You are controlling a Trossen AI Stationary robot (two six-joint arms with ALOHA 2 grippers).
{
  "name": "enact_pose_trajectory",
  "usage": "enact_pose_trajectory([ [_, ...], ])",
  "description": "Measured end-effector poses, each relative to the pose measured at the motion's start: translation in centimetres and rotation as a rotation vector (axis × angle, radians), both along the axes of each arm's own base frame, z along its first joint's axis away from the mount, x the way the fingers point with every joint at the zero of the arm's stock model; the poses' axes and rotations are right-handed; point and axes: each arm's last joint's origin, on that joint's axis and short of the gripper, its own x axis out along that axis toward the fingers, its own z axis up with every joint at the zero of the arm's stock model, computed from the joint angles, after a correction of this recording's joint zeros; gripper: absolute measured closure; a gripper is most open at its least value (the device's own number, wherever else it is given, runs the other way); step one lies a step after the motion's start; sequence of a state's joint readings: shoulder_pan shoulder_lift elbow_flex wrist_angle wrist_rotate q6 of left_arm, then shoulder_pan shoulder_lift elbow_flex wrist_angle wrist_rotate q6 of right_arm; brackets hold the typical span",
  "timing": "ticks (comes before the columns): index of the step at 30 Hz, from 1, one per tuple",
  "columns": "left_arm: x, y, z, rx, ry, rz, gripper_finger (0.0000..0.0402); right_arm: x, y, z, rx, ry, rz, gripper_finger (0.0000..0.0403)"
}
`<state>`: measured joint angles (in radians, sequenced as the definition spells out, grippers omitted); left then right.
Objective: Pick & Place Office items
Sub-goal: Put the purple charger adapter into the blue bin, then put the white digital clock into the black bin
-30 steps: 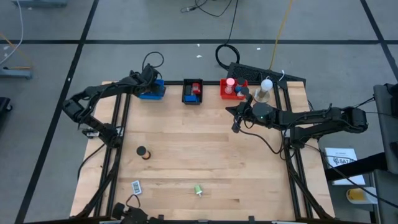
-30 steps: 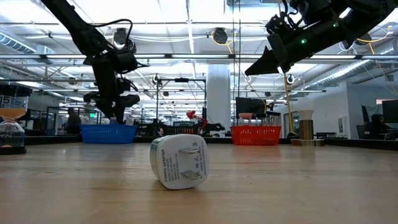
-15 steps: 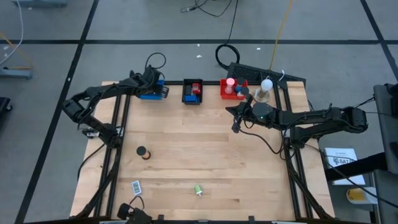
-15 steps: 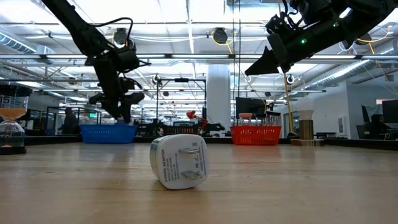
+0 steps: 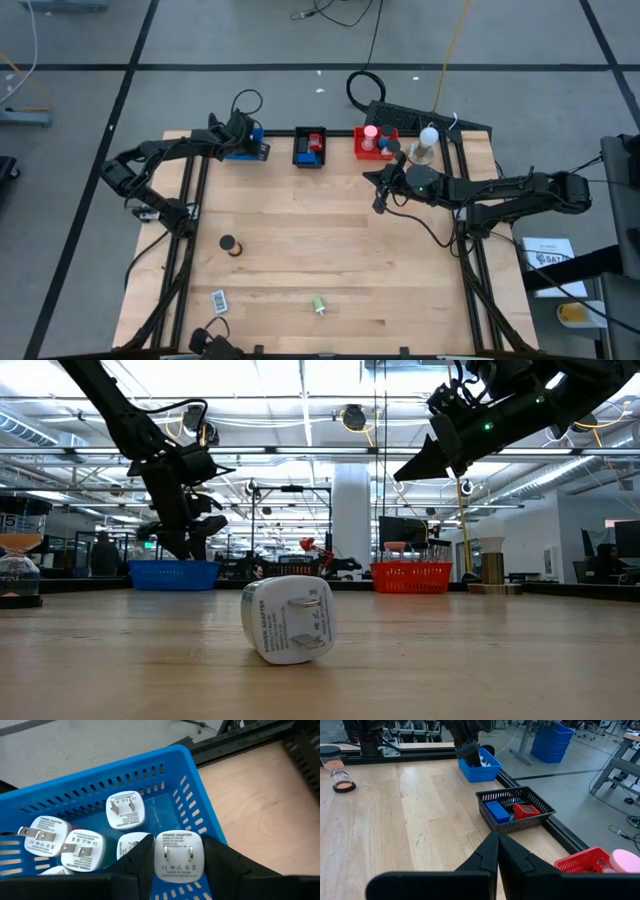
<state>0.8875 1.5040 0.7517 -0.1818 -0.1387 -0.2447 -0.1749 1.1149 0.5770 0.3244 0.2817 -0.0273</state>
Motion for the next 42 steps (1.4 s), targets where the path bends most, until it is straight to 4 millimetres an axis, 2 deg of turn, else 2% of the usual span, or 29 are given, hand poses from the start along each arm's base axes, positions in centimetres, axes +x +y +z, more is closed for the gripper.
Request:
enact_pose_trajectory([
  [11, 0.3, -0.7, -0.7, 0.016, 0.018, -0.026, 0.0262, 0.0, 0.0, 0.0, 0.0, 0.0, 0.0, 0.0403],
  [18, 0.2, -0.7, -0.7, 0.019, 0.028, -0.039, 0.0201, 0.0, 0.0, 0.0, 0.0, -0.001, 0.0, 0.0403],
  [27, 0.3, -0.6, -0.5, 0.031, 0.042, -0.062, 0.0205, 0.0, 0.0, 0.0, 0.0, 0.0, 0.0, 0.0403],
  [33, 0.3, -0.7, 1.5, 0.057, 0.054, -0.096, 0.0186, 0.0, 0.0, 0.0, -0.001, 0.0, 0.001, 0.0403],
  [36, 0.1, -1.5, 2.8, 0.078, 0.064, -0.133, 0.0189, 0.0, 0.0, 0.0, -0.001, 0.0, 0.0, 0.0403],
  [39, 0.0, -3.0, 4.2, 0.094, 0.072, -0.191, 0.0215, 0.0, 0.0, 0.0, -0.002, 0.0, 0.0, 0.0403],
  [42, 0.0, -4.8, 5.9, 0.13, 0.058, -0.255, 0.026, 0.0, 0.0, 0.0, -0.002, 0.001, 0.001, 0.0403],
])
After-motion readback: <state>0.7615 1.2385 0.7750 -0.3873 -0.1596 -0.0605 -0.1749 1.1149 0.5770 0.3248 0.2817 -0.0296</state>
